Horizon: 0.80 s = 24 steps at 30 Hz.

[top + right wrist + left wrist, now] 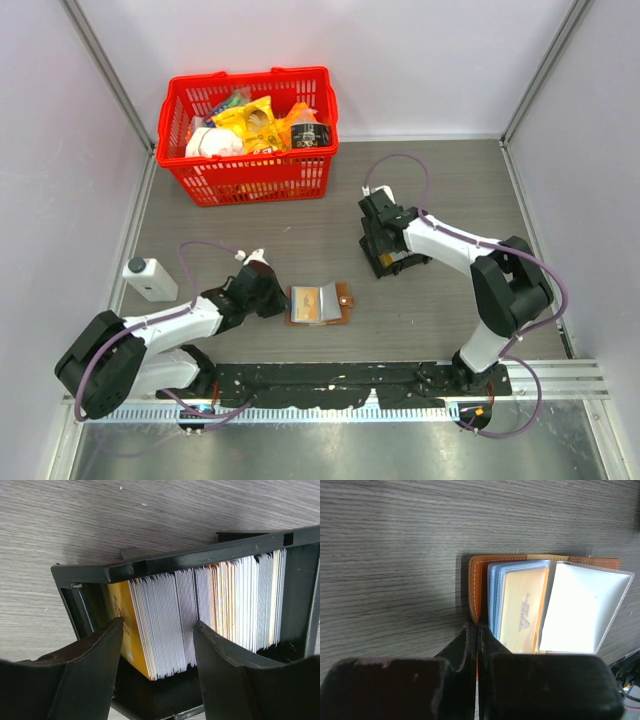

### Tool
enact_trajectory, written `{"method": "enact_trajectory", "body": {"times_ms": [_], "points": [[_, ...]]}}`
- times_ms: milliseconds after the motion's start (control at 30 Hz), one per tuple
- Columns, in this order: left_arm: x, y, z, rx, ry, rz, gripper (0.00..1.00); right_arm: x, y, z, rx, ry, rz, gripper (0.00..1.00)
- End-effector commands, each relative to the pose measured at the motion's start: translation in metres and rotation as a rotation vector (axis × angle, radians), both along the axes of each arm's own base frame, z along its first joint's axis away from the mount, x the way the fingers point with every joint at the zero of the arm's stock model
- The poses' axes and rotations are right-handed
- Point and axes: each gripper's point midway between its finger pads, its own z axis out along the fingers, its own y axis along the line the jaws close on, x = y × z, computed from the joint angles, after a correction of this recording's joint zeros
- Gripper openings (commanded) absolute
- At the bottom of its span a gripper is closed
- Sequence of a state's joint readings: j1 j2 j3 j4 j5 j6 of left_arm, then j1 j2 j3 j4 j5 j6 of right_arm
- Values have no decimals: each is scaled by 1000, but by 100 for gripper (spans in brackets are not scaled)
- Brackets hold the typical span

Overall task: Put the credit cards into the card holder
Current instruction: Pick up the credit card from the storage box.

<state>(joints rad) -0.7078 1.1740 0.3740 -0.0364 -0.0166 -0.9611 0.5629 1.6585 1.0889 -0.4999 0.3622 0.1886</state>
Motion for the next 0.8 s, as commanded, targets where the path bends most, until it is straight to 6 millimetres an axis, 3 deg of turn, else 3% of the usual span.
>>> {"method": "enact_trajectory", "body": {"times_ms": [0,200,267,300,367,533,767], "points": [[-9,6,-13,56,39,-26,0,3,-1,0,-142,-31,13,63],[-10,7,-15,63,43,-32,0,1,-16,4,-267,-79,-58,61],[-10,8,-15,64,43,-29,0,3,-15,9,-253,-101,-52,49],[-10,8,-16,64,43,-29,0,4,-13,14,-240,-118,-54,36],[-11,8,-16,63,43,-30,0,6,-13,22,-221,-143,-60,28],[-11,9,-17,68,45,-28,0,5,-12,27,-203,-157,-52,26],[-12,10,-18,70,47,-28,0,2,-10,32,-183,-175,-46,15]]}}
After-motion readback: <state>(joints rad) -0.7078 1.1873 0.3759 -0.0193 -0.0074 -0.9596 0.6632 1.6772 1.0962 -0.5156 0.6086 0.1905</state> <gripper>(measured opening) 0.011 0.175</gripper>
